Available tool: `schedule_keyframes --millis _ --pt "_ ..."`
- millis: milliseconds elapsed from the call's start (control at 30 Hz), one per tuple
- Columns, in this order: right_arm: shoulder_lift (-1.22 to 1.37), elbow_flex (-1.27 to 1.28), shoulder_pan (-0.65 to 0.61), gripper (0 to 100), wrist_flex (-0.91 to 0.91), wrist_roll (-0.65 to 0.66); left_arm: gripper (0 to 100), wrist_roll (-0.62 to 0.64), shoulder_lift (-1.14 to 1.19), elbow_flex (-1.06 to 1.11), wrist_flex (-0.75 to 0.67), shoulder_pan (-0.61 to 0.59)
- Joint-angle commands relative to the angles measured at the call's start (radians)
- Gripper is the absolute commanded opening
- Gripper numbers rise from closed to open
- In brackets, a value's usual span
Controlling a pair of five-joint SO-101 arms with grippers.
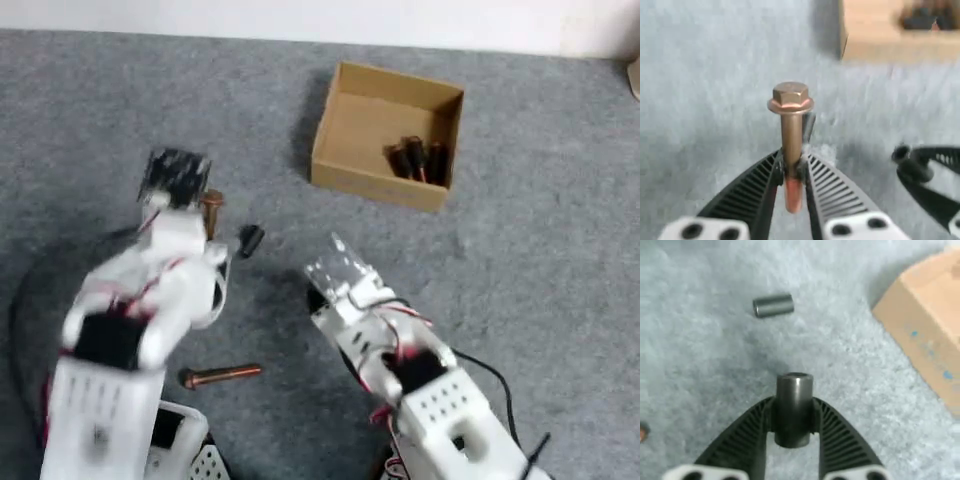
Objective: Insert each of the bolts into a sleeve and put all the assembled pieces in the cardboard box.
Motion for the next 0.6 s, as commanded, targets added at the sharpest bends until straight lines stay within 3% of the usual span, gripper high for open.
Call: schedule_keyframes --millis 0,133,267,433,567 --pt "-0.239 0.071 -0.018 0.4 -0.031 -0.014 0 0.098 -0.343 0.179 -0.176 0.012" --pt "-0.503 0.189 -0.018 0.4 -0.024 -0.046 0 0.284 -0.535 0.383 -0.384 0.013" --pt "-0.746 0.259 -0.019 0.4 0.101 -0.063 0 0.382 -0.622 0.522 -0.537 0.015" --pt "-0.707 0.214 -0.018 0.4 0.12 -0.061 1 0.488 -0.625 0.568 -0.614 0.068" --pt "-0.734 0.2 -0.019 0.4 0.12 -0.061 1 0.493 -0.627 0.572 -0.678 0.179"
